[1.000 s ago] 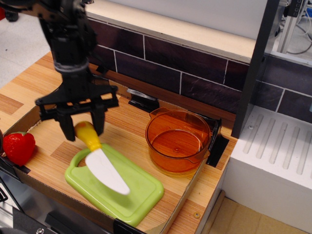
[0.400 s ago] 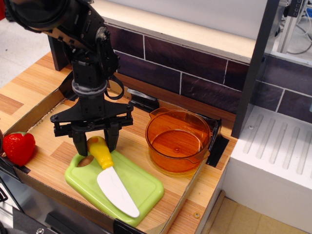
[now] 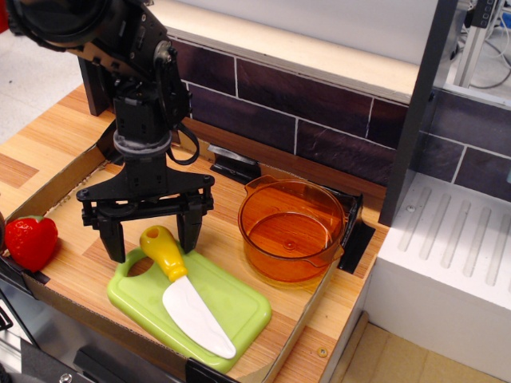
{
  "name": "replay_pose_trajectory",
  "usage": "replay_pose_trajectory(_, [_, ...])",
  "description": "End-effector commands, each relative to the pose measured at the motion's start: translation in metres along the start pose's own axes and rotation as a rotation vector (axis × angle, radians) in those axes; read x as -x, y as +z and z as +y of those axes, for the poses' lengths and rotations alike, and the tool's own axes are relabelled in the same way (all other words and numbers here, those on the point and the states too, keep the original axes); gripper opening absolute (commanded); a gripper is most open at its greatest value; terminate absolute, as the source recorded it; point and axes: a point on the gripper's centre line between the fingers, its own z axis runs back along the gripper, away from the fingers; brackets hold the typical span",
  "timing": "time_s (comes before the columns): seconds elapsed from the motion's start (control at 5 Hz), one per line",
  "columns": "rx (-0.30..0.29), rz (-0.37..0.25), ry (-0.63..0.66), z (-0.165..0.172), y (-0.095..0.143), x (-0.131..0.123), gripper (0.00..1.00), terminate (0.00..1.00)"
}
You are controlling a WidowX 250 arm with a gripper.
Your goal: Put knife on cutting board
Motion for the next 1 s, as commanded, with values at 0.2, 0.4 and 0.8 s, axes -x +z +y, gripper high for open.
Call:
replay_pose_trajectory(0.2, [0.149,-0.142,-0.115,0.003,0.091,-0.027,1.00,0.00])
replay_pose_trajectory(0.4, [0.089,-0.169,-0.246,-0.001,0.100,-0.057,1.00,0.00])
replay_pose_trajectory(0.8, [0.089,-0.169,-0.246,-0.001,0.100,-0.057,1.00,1.00])
